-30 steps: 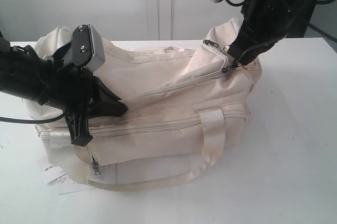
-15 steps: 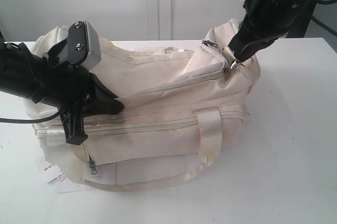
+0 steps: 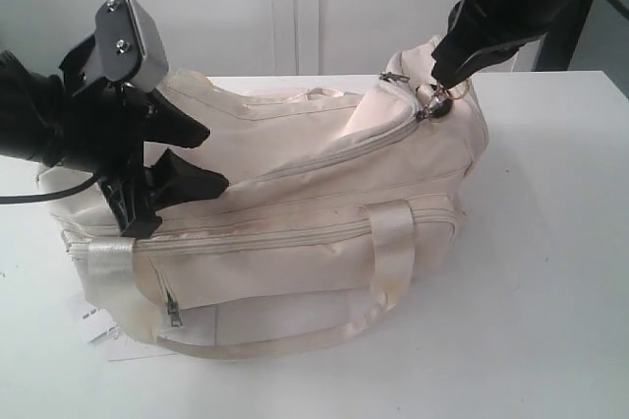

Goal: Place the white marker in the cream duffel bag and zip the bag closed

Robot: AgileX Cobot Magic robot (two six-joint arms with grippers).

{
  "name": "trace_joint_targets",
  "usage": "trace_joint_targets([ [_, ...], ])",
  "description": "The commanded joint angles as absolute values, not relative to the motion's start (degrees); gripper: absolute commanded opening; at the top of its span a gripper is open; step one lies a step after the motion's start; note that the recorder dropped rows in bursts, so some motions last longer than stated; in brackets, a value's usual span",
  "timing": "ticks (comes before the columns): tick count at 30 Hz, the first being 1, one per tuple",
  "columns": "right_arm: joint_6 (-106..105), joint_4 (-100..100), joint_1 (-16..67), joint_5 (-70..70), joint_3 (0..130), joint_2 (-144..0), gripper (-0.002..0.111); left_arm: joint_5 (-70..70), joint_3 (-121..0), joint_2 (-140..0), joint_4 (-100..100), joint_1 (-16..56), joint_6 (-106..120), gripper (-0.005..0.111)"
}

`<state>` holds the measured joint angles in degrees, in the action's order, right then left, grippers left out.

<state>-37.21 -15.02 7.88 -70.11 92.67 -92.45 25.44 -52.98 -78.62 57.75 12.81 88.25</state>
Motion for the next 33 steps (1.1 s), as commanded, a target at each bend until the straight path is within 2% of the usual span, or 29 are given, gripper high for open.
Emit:
trace_joint_targets([
  [1, -37.8, -17.6, 7.6, -70.0, 92.5, -90.2, 0.000, 32.0, -52.7, -77.8, 66.5, 12.7, 91.9, 0.066],
  [8, -37.7, -20.8, 8.5, -70.0, 92.4, -88.6, 0.000, 38.1, -52.7, -77.8, 79.7, 13.1, 102.6, 0.066],
  [12, -37.8, -21.0, 10.4, -70.0, 89.7, -88.0, 0.000, 38.1, -52.7, -78.5, 83.5, 16.0, 106.6, 0.066],
  [19, -40.2, -19.4, 10.7, -70.0, 88.0, -88.1, 0.000, 27.5, -52.8, -82.8, 93.4, 25.1, 117.2, 0.066],
  [23, -39.6, -10.9, 10.7, -69.2, 87.9, -88.2, 0.000, 22.3, -55.1, -85.7, 99.9, 29.4, 121.0, 0.065],
  [33, -39.6, -10.2, 10.7, -64.4, 87.9, -90.0, 0.000, 23.3, -64.3, -95.4, 99.9, 30.5, 120.2, 0.065],
])
